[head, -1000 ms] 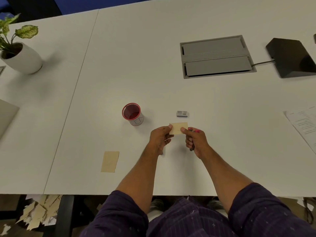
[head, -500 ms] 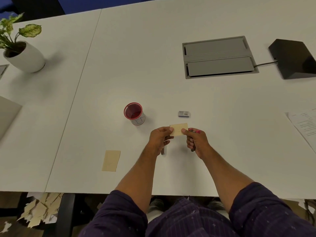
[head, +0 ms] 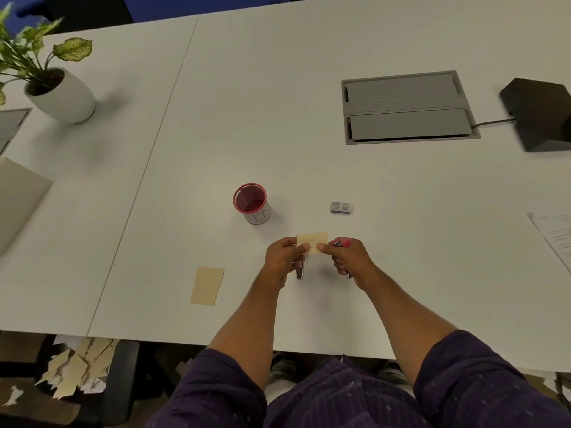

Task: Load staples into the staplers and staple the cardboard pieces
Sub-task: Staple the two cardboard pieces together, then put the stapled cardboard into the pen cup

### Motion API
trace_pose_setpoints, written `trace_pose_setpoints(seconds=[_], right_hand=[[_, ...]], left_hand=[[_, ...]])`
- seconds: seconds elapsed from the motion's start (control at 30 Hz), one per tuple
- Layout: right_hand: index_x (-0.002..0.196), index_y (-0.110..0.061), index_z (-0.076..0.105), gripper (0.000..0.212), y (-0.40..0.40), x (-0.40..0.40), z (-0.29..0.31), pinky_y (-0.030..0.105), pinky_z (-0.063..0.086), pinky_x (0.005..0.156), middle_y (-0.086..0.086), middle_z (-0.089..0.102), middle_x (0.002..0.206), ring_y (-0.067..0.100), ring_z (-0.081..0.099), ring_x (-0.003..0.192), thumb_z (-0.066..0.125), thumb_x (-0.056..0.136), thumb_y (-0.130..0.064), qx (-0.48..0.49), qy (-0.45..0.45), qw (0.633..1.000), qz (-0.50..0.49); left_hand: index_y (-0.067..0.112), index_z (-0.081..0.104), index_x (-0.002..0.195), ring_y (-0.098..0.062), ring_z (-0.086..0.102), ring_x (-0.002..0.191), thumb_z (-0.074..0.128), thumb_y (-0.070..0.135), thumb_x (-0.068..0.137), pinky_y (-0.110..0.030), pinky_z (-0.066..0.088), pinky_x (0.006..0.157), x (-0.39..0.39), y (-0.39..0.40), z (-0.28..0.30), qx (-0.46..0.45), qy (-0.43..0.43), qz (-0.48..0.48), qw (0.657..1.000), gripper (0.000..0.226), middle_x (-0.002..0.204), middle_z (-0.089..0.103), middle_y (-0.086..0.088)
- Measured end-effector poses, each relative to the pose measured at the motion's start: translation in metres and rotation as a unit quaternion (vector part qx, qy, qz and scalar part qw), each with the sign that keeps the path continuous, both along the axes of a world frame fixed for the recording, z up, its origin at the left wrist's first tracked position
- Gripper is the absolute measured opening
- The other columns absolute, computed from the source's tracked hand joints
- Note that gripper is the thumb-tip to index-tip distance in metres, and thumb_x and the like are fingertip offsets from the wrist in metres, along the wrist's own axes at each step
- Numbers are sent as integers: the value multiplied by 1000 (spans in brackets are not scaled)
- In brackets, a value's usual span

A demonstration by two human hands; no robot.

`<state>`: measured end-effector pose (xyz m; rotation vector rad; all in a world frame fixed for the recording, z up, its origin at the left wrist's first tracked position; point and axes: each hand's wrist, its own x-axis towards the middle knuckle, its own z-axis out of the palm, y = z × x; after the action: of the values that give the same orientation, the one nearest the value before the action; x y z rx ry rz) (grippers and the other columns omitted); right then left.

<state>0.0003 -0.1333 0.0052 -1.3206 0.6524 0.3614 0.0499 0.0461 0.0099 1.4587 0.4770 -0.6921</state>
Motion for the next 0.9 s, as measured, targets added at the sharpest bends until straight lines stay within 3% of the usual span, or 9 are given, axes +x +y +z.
trace_pose_setpoints(seconds=[0.17, 0.4, 0.7, 0.9], right_hand=[[80, -10, 70, 17, 8, 3, 3, 18, 30, 40, 1, 51, 50, 11, 38, 37, 81, 85, -23, -10, 10, 999, 40], [84, -7, 73, 10, 25, 14, 6, 19, 31, 41, 11, 66, 64, 12, 41, 39, 77, 86, -16, -21, -15, 996, 83], [86, -1, 74, 11, 46, 48, 23, 20, 29, 42, 17, 73, 72, 13, 38, 41, 78, 84, -11, -19, -53, 997, 47], [90, -2, 75, 11, 62, 76, 46, 19, 31, 39, 16, 73, 72, 10, 40, 42, 77, 86, -12, -44, -95, 994, 31]], left_hand=[[9, 69, 108, -20, 63, 75, 80, 11, 80, -32, 51, 73, -3, 18, -3, 11, 19, 46, 999, 30, 95, 72, -9], [6, 71, 108, -22, 66, 75, 79, 10, 82, -32, 55, 73, -4, 34, -5, 14, 11, 122, 992, 28, 91, 73, -11], [8, 71, 110, -26, 73, 81, 66, 3, 91, -34, 60, 80, 18, 41, 10, 29, -67, 184, 980, 19, 93, 74, -9], [8, 73, 94, -21, 71, 69, 78, 12, 84, -26, 56, 62, 39, 44, 24, 111, -170, 227, 953, 13, 84, 75, -9]])
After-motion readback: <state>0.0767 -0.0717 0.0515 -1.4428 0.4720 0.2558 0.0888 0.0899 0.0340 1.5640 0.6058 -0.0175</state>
